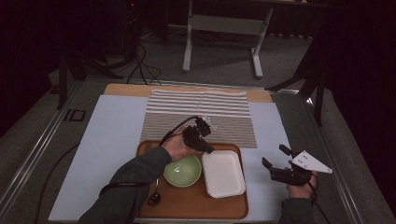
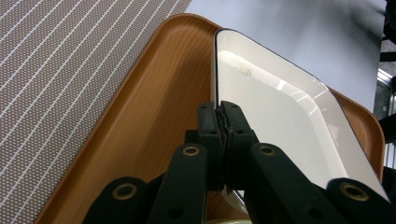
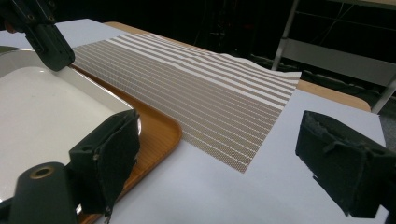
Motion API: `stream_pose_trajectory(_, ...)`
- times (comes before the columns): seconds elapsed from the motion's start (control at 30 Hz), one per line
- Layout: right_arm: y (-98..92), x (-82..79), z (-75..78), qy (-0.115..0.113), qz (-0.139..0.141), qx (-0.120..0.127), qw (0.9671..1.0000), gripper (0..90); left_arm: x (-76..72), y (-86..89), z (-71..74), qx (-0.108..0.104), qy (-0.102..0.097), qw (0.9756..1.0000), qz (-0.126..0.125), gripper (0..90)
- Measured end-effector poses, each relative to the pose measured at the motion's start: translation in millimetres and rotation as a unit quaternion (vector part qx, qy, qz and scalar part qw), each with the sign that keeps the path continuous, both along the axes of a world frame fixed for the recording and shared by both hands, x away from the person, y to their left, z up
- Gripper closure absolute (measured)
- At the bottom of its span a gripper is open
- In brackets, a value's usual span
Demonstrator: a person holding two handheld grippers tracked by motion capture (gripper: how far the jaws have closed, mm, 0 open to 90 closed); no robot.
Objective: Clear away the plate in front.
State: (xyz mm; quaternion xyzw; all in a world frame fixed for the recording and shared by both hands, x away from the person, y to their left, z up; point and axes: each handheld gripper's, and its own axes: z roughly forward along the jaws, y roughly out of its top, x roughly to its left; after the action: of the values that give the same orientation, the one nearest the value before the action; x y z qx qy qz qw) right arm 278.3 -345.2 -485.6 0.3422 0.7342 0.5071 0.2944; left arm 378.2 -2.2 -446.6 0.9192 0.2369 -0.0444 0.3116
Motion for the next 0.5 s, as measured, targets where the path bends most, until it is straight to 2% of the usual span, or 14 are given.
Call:
stream_pose_trajectory(0.13,0.6,0.2,-0.1,0.0,0.001,0.0,1.0,13.0,2.8,-0.9,-0.3,-0.004,0.005,1.0,0.004,88.7)
stream_pose_trajectory(0.23,0.6,-0.1,0.0,0.0,0.001,0.0,1.0,13.0,7.0,-1.4,-1.8,-0.015,0.014,0.9997,0.015,88.5)
stream_pose_trajectory(0.5,0.5,0.1,-0.1,0.0,0.001,0.0,1.0,13.0,15.1,-3.9,-7.5,-0.019,0.025,0.9991,0.028,87.6)
